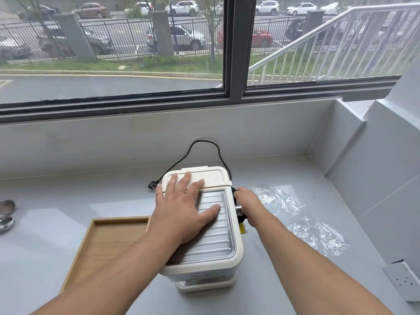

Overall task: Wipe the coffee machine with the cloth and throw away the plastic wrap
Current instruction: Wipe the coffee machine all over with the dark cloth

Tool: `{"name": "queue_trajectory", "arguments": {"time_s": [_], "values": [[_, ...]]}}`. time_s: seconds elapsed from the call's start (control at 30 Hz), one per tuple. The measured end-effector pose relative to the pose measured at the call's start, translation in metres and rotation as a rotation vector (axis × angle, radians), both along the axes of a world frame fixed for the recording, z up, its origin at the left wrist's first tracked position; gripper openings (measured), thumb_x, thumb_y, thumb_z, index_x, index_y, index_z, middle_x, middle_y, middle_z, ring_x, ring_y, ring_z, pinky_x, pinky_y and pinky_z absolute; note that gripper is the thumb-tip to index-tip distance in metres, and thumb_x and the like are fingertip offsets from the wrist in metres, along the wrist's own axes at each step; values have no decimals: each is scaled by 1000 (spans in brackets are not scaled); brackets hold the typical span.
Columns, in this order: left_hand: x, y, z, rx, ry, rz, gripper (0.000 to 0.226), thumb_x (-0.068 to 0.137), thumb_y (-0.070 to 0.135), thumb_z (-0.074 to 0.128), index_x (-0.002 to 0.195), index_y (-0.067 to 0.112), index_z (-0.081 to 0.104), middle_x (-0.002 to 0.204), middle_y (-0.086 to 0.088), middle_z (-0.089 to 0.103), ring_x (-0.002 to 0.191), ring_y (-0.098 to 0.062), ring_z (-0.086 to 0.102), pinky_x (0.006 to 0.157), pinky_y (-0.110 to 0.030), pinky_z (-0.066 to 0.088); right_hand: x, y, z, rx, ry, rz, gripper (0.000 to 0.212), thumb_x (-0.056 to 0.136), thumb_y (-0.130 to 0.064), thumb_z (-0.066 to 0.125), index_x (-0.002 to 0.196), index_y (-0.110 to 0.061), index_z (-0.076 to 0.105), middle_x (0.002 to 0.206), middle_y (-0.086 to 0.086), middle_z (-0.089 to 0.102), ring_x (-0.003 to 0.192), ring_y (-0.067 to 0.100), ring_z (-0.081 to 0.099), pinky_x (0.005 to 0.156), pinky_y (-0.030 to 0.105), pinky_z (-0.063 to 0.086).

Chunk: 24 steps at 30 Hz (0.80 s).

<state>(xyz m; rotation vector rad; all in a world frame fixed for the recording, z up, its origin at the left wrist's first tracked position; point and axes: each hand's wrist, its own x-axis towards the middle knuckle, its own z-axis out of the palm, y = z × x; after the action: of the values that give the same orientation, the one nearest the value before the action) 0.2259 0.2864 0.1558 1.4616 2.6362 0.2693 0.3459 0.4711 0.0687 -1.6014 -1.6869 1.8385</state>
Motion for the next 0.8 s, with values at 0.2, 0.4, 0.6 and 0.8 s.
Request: {"name": "queue_trajectory", "arguments": {"time_s": [0.2, 0.4, 0.6, 0.8], "values": [[1, 0, 4, -7, -12, 4, 97, 74, 96, 23, 158, 47, 26, 174, 8, 10, 160, -20, -4, 127, -58, -5, 0, -5, 23, 64, 49, -21, 30, 84, -14, 47, 93, -20, 74, 80, 2, 78, 67, 22, 70, 52, 23, 47], [1, 0, 4, -7, -18, 5, 98, 73, 96, 23, 158, 46, 26, 174, 7, 11, 160, -21, -4, 126, -59, -5, 2, -4, 50, 119, 119, -51, 30, 85, -16, 49, 94, -22, 76, 75, -3, 78, 59, 16, 70, 47, 21, 48], [1, 0, 3, 4, -28, 7, 99, 73, 97, 24, 157, 47, 27, 174, 6, 12, 160, -22, -2, 127, -59, -4, 4, -10, 70, 170, 194, -126, 28, 84, -14, 53, 90, -24, 77, 76, -7, 78, 67, 15, 70, 58, 25, 52], [0, 0, 3, 16, -30, 9, 98, 72, 97, 24, 157, 48, 28, 174, 7, 13, 160, -22, 0, 127, -59, -3, 4, -25, 92, 376, 214, -155, 22, 80, -16, 58, 85, -28, 75, 72, -21, 76, 68, 5, 68, 62, 24, 49]]}}
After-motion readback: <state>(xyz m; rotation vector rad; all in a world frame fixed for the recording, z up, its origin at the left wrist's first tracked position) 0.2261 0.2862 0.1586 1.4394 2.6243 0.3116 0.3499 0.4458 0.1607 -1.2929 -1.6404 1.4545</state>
